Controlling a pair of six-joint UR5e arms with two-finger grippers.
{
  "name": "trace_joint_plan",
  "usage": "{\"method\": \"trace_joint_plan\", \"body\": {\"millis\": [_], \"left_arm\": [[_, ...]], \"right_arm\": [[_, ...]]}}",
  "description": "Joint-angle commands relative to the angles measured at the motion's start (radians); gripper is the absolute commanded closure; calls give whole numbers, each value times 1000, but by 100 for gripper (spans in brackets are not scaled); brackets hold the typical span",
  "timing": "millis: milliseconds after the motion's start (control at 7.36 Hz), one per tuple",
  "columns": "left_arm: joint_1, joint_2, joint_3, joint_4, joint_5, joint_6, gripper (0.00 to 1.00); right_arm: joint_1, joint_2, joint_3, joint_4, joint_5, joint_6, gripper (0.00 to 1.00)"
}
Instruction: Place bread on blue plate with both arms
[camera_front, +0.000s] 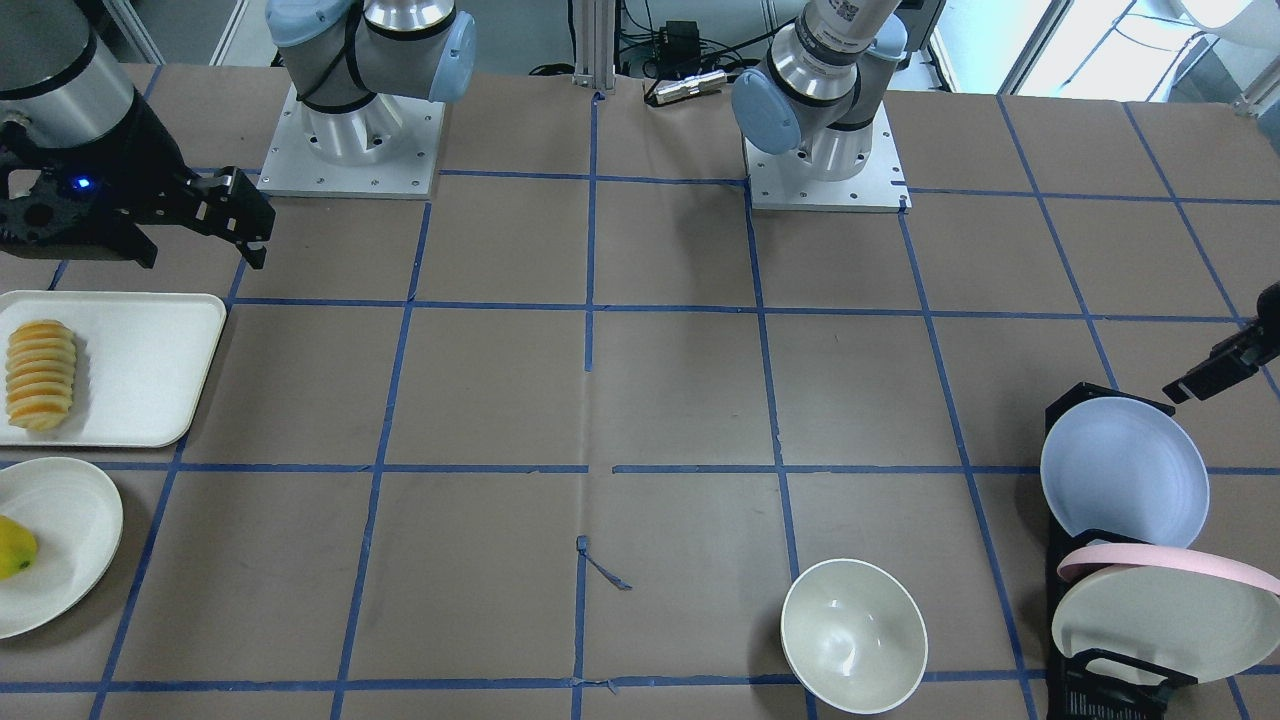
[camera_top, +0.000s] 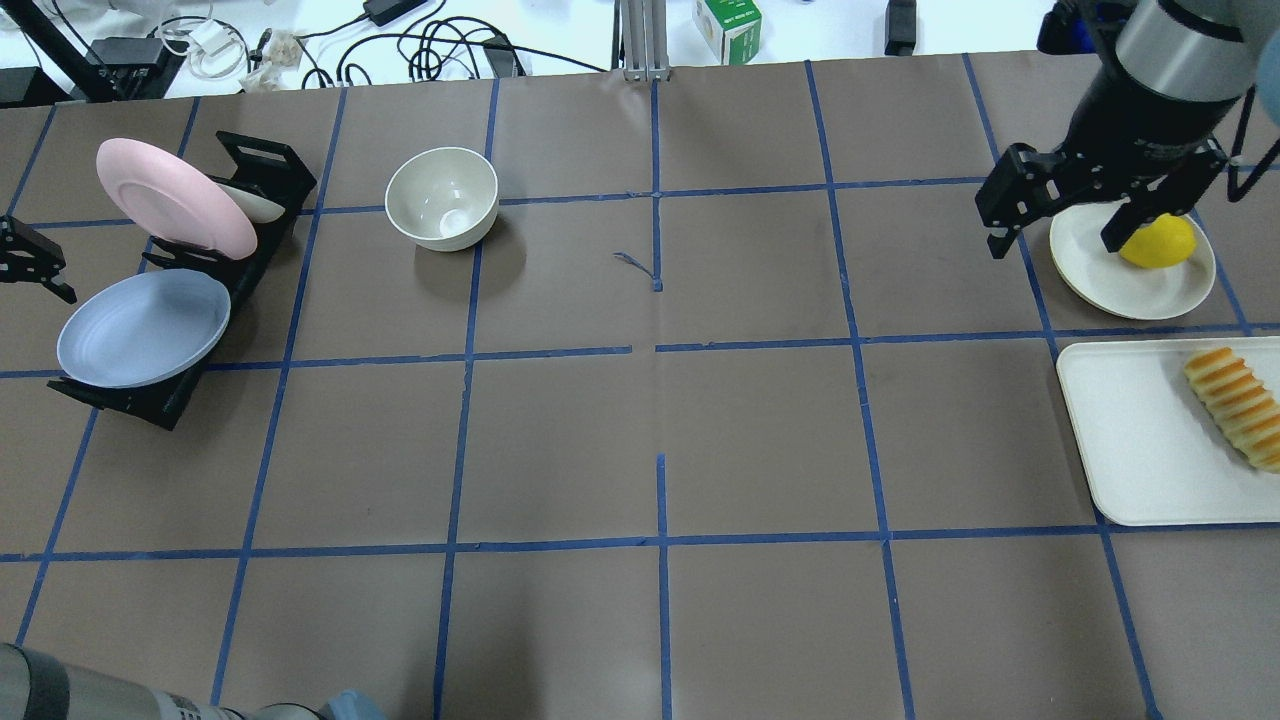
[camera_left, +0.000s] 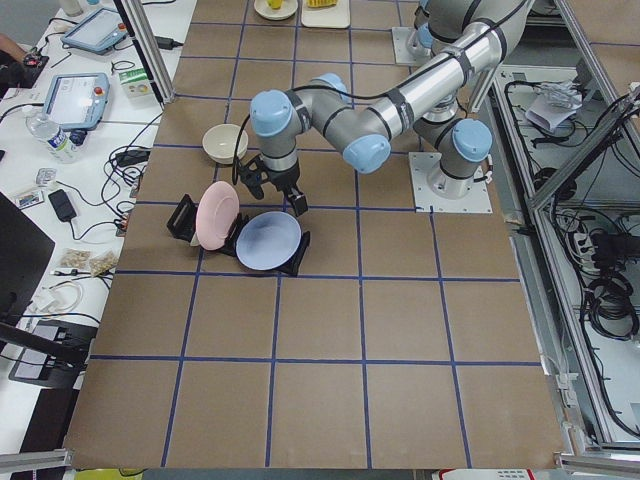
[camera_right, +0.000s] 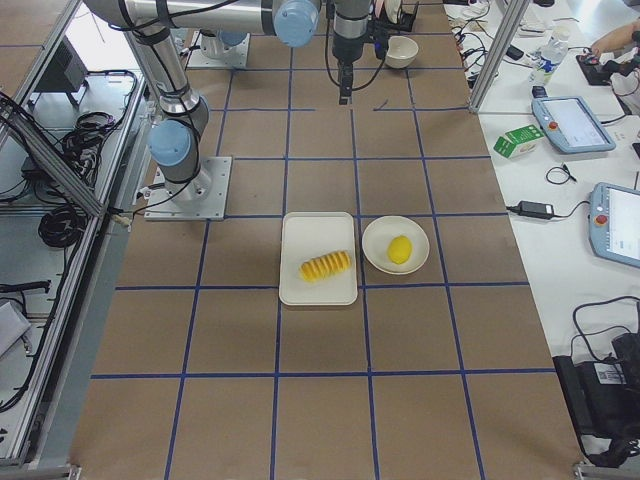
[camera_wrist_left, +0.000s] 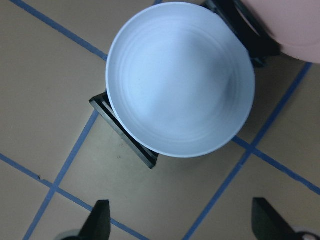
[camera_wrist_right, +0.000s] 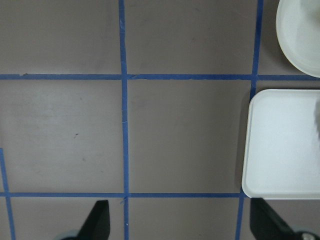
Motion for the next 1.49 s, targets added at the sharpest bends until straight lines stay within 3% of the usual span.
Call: {"method": "trace_joint_plan", "body": {"millis": [0,136,407,679,815,1358], "left_arm": [[27,-128,9,108,1,58,12],[44,-150,10,115,3,59,19],[54,-179,1,174,-5,58,56],[55,-184,3,177,-8,56,100],[57,-176,3,179,-10,58,100],[57,-136,7,144,-34,75,100]], "right_arm": [[-201,3,159,-136,2,-220,0],[-282,3,257,-271,-6,-384,0],[-427,38,389,-501,-12,-656,0],[-557,163,388,-625,-18,-837,0],[-591,231,377,-706,-77,-929,0],[-602,364,317,-748,-95,-1154,0]]}}
